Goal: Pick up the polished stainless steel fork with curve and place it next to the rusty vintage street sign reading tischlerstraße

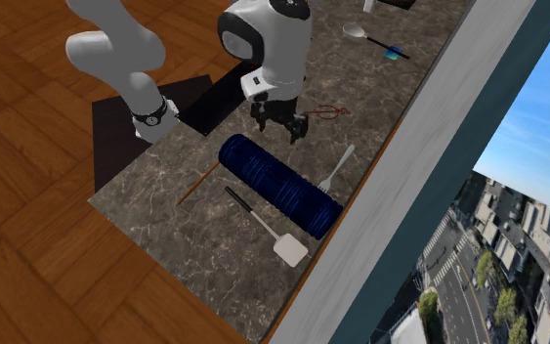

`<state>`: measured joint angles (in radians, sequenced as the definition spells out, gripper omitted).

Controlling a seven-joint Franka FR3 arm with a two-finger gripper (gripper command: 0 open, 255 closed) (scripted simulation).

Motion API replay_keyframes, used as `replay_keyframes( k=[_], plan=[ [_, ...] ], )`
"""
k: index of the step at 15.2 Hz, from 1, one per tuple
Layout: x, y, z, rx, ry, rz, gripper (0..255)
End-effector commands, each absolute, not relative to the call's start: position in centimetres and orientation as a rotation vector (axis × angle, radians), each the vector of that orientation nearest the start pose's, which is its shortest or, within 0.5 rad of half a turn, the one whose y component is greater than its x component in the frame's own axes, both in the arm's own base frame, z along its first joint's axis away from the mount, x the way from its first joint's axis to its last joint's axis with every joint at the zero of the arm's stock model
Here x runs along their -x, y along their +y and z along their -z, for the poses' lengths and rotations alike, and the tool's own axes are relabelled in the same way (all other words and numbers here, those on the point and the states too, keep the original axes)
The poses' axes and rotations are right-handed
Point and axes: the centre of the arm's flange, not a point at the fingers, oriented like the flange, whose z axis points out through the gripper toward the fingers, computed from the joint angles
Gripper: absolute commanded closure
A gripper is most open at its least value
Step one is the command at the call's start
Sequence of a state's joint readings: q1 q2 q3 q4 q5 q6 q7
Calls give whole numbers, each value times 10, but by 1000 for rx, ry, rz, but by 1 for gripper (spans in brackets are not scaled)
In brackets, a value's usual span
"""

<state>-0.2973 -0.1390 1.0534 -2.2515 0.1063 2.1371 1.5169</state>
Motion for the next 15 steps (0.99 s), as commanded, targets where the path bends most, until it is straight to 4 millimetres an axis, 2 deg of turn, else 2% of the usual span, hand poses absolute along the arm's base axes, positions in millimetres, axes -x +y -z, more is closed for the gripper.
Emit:
replay_keyframes(
  k=[1, 7, 13, 15],
  plan=[
    [-377, 374, -379, 2869, 1371, 28, 0],
    [-427, 423, -348, 2730, 1602, 50, 0],
    [-485, 462, -319, 2576, 1815, 71, 0],
    [-485, 462, -308, 2576, 1815, 71, 0]
  ],
)
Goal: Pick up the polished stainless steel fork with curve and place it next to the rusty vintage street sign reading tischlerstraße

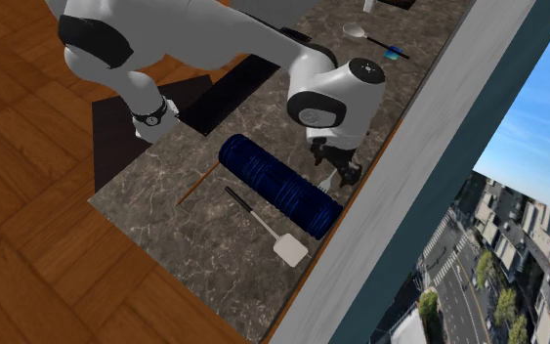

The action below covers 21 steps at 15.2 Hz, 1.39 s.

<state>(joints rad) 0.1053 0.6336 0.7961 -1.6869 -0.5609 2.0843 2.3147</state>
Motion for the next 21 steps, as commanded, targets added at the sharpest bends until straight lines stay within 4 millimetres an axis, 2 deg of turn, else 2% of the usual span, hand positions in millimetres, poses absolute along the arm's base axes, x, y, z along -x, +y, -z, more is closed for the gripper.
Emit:
replay_keyframes(
  k=[1, 6, 14, 15, 21],
  plan=[
    [-485, 461, -303, 2576, 1815, 71, 0],
    [-486, 461, -279, 2576, 1815, 71, 0],
    [-486, 461, -279, 2576, 1815, 71, 0],
    [-486, 461, -279, 2576, 1815, 71, 255],
    [-486, 461, -279, 2576, 1815, 71, 255]
  ],
)
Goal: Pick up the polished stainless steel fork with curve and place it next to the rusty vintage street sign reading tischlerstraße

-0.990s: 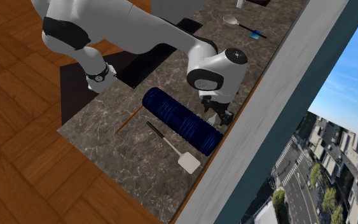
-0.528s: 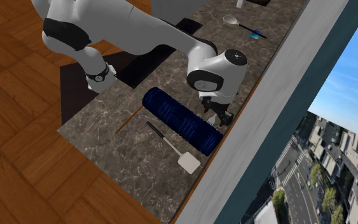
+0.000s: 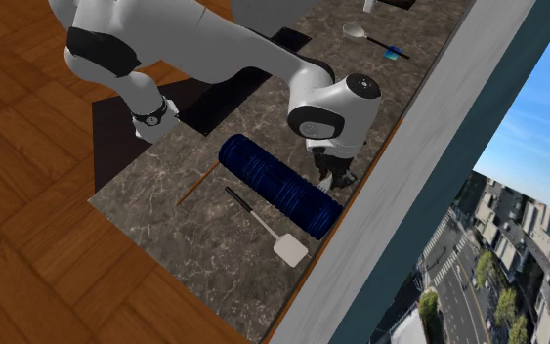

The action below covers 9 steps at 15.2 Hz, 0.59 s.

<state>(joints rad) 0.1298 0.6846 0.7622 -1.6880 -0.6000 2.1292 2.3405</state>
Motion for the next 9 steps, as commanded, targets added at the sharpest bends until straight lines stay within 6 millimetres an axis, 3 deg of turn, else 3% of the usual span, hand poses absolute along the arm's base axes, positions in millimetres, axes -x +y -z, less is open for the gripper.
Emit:
replay_keyframes(
  k=[1, 3, 9],
  plan=[
    [-486, 461, -278, 2576, 1815, 72, 255],
    [-486, 461, -279, 2576, 1815, 71, 255],
    [-486, 461, -311, 2576, 1815, 71, 255]
  ],
)
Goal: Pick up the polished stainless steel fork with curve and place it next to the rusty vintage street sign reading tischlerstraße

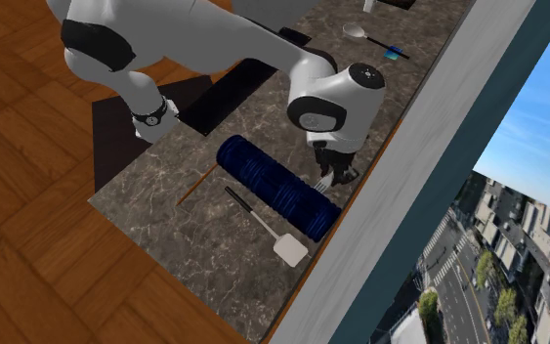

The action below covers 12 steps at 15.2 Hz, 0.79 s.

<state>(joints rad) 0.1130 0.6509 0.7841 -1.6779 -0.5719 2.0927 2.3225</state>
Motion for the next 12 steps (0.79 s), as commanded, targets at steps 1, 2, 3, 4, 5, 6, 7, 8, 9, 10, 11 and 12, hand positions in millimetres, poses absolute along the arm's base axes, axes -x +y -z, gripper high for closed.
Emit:
replay_keyframes(
  k=[1, 2, 3, 4, 5, 6, 7, 8, 9, 10, 11, 12],
  plan=[
    [-486, 461, -316, 2576, 1815, 71, 255],
    [-486, 461, -321, 2576, 1815, 71, 255],
    [-486, 461, -327, 2576, 1815, 71, 255],
    [-486, 461, -332, 2576, 1815, 71, 255],
    [-486, 461, -337, 2576, 1815, 71, 255],
    [-486, 461, -342, 2576, 1815, 71, 255],
    [-486, 461, -348, 2576, 1815, 71, 255],
    [-486, 461, -353, 2576, 1815, 71, 255],
    [-486, 461, -358, 2576, 1815, 71, 255],
    [-486, 461, -364, 2576, 1815, 71, 255],
    [-486, 461, -369, 2576, 1815, 71, 255],
    [-486, 461, -371, 2576, 1815, 71, 255]
  ],
)
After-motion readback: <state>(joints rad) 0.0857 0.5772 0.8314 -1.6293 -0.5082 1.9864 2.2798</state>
